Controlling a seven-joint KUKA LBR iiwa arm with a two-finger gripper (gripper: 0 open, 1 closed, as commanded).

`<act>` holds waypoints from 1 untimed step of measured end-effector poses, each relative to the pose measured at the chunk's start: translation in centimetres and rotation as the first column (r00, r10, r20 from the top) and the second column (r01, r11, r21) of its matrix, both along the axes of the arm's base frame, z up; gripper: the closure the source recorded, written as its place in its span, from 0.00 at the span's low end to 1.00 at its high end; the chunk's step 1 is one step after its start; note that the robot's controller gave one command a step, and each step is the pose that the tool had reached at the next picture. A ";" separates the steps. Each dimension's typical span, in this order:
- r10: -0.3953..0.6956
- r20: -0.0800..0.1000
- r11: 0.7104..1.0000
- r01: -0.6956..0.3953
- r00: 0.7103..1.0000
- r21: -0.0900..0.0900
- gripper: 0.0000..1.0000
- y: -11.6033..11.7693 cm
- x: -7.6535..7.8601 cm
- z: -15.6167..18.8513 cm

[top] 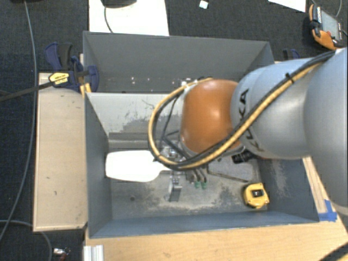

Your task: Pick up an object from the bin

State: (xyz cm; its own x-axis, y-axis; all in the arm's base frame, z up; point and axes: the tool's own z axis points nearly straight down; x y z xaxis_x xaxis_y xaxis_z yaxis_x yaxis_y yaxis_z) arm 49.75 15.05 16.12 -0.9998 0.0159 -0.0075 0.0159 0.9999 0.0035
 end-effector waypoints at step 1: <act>0.116 -0.006 0.993 -0.116 0.993 0.000 1.00 1.2 -0.6 1.1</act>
Offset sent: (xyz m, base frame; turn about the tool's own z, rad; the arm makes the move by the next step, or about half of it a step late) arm 0.0000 0.0000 0.0000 0.0000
